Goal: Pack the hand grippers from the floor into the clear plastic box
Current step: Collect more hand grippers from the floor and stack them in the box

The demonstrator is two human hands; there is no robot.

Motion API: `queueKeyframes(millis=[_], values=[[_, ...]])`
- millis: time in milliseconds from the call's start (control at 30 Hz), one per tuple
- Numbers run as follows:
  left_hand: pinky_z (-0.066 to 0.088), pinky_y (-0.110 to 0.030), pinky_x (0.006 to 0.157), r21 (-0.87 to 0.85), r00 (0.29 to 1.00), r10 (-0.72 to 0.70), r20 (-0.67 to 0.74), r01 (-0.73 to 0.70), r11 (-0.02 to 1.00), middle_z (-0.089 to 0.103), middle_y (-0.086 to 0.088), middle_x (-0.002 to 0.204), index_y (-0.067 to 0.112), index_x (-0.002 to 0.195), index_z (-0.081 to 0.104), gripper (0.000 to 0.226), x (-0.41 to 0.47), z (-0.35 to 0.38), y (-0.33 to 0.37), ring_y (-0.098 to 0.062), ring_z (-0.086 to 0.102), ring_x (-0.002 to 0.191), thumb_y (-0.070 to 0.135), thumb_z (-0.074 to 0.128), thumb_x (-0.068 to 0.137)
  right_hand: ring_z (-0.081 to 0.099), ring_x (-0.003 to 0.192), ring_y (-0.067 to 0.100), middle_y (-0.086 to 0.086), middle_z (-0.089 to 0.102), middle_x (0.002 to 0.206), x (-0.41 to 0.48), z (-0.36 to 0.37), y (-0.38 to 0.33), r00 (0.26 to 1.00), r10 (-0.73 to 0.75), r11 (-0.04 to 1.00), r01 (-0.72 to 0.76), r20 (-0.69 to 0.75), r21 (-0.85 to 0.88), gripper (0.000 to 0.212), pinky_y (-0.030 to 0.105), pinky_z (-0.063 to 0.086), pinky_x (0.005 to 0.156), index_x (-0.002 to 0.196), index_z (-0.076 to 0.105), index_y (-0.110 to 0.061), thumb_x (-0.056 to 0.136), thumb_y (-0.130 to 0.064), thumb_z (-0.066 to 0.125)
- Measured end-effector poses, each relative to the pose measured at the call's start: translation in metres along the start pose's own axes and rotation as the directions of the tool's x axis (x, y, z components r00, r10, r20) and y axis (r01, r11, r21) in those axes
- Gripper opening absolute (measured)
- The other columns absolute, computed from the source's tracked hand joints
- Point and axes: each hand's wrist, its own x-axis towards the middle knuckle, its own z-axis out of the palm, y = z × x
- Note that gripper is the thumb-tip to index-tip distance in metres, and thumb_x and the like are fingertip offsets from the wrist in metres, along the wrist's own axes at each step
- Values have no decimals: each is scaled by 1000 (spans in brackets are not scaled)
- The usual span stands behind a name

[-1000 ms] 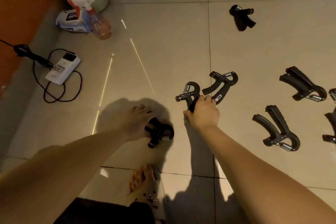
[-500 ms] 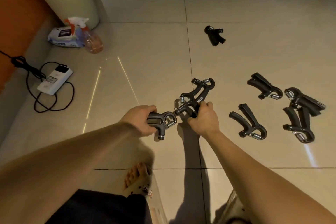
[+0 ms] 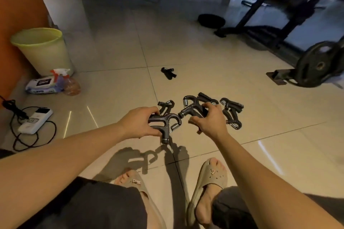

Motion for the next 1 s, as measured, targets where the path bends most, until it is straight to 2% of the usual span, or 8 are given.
queueKeyframes(millis=[67,133,300,500,600,700,867,1000], values=[[55,-35,70,-10,999,33,-16,-33,999,66,12,92,34,104,58,52,-17,-9,23,-13,64,78,57,84,66,53,67,6,6,47,128,-25,-26,0,999,-17,1000,16,-45,-15,63,17,49,68,133,56,-18,79,-38,81],[56,-35,66,-21,998,58,-34,-59,998,66,13,93,35,104,58,52,-36,-15,46,-13,67,75,56,85,65,51,70,7,6,48,127,-51,-50,0,996,-19,1000,17,-90,-22,61,9,39,55,134,56,-17,80,-36,80],[61,-41,70,-46,989,142,-48,-145,988,67,13,101,34,109,58,55,-91,-26,102,-19,71,83,53,87,67,60,88,18,0,47,115,-125,-104,-4,976,-27,1000,26,-216,-8,59,41,58,84,128,59,-21,76,-40,81],[51,-29,73,-61,965,257,-57,-260,964,65,14,99,32,110,58,53,-162,-42,168,-6,60,87,48,88,69,56,89,14,-1,48,115,-225,-168,-8,931,-17,1000,10,-365,-21,59,29,54,80,129,58,-21,78,-37,83],[52,-32,84,-89,943,326,-67,-331,939,65,11,106,32,112,59,54,-197,-47,199,-11,61,99,45,89,69,57,89,16,-3,46,113,-281,-197,-12,899,15,1000,-23,-439,-13,58,34,58,80,128,59,-20,78,-36,84],[51,-30,84,-104,914,401,-57,-405,908,64,11,108,30,113,59,53,-230,-48,226,-12,61,103,42,89,70,58,89,16,-3,46,112,-337,-221,-13,864,45,998,-57,-502,-10,59,36,59,81,129,59,-20,78,-35,84],[53,-33,86,-125,853,522,-14,-520,845,66,8,110,29,115,60,55,-278,-41,272,-14,62,102,42,89,70,58,80,14,0,51,114,-426,-263,-9,818,87,986,-152,-568,-69,55,23,50,67,126,60,-21,78,-36,84],[57,-35,79,-141,789,614,32,-604,784,66,6,107,30,114,60,53,-310,-33,323,-13,64,93,41,89,70,67,67,18,6,55,110,-502,-301,-3,772,191,965,-262,-606,-30,53,35,63,57,121,61,-17,77,-30,86]])
